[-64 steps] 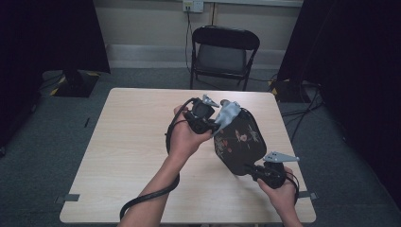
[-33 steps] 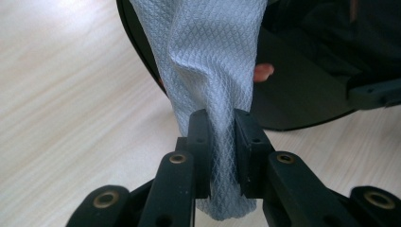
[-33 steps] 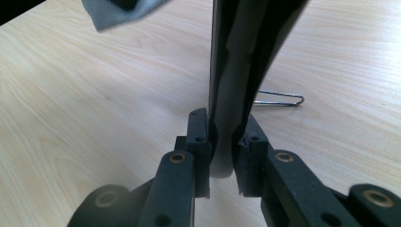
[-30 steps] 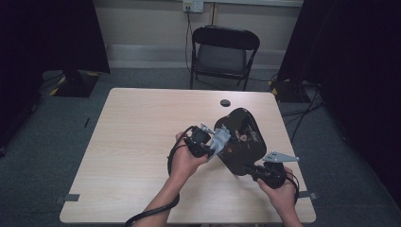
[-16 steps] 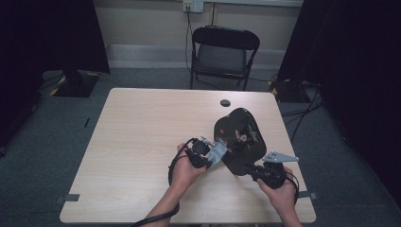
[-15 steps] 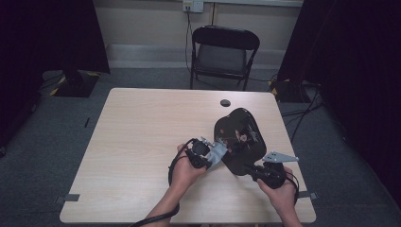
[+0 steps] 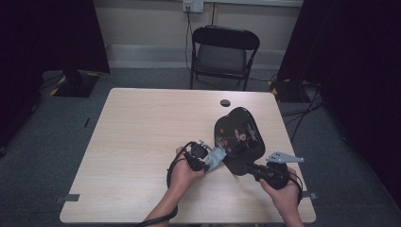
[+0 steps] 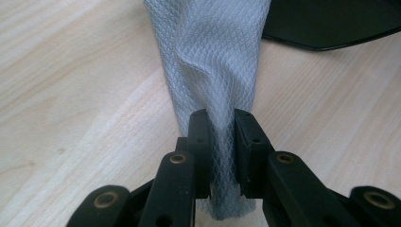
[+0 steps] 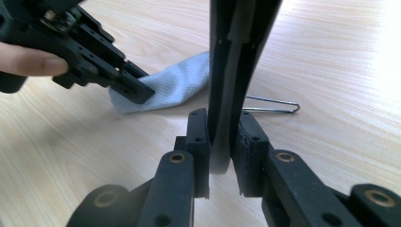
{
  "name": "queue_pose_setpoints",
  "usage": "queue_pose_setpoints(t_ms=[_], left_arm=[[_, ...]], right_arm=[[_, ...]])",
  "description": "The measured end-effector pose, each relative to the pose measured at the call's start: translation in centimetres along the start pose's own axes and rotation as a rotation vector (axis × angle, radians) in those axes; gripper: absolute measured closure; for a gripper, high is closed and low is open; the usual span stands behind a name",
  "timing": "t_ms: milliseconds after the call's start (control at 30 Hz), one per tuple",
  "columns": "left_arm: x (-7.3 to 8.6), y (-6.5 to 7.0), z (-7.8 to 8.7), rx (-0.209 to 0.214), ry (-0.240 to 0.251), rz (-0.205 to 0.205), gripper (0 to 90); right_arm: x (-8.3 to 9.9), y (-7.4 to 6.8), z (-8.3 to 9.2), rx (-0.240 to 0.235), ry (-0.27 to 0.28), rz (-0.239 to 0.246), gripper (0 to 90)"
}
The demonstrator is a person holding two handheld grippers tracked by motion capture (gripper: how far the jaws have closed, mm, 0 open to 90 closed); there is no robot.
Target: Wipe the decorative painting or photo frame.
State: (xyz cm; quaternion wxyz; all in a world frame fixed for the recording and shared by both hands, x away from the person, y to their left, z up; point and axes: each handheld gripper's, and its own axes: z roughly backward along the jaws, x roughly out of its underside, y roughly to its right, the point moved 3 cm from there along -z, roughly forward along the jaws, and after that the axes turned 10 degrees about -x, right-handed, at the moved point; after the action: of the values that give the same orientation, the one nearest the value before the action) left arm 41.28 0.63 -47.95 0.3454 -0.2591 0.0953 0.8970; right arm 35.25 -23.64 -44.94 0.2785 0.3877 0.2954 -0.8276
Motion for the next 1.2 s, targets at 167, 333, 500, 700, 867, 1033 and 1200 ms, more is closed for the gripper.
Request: queue_pose_setpoints(t_ms=[167,333,500,700,867,1033,1200], left_arm=[[-1.0,-0.8,2.6,-0.002,0.064,0.025,78.5],[-3.3,-1.7,6.0,-0.029,0.135,0.020,78.5],[-5.8,-2.0,9.0,-0.053,0.203,-0.009,78.5],[-8.4,-2.0,11.6,-0.059,0.261,-0.032,78.4],[-9.8,-1.4,12.3,-0.054,0.277,-0.054,78.4],[-9.7,-0.8,11.2,-0.036,0.254,-0.062,78.4],[-9.1,-0.9,9.7,-0.030,0.216,-0.060,78.4]], right_arm=[[0.0,0.0,0.0,0.001,0.006,-0.007,79.1],[0.0,0.0,0.0,0.004,0.003,-0.008,79.2],[0.0,0.0,0.0,0.005,0.003,-0.006,79.2],[0.0,0.0,0.0,0.004,0.002,-0.005,79.2],[0.0,0.1,-0.1,0.003,0.004,-0.001,79.2],[0.0,0.1,-0.1,0.003,0.001,0.002,79.2],[0.0,0.1,-0.1,0.002,0.000,0.002,79.2]])
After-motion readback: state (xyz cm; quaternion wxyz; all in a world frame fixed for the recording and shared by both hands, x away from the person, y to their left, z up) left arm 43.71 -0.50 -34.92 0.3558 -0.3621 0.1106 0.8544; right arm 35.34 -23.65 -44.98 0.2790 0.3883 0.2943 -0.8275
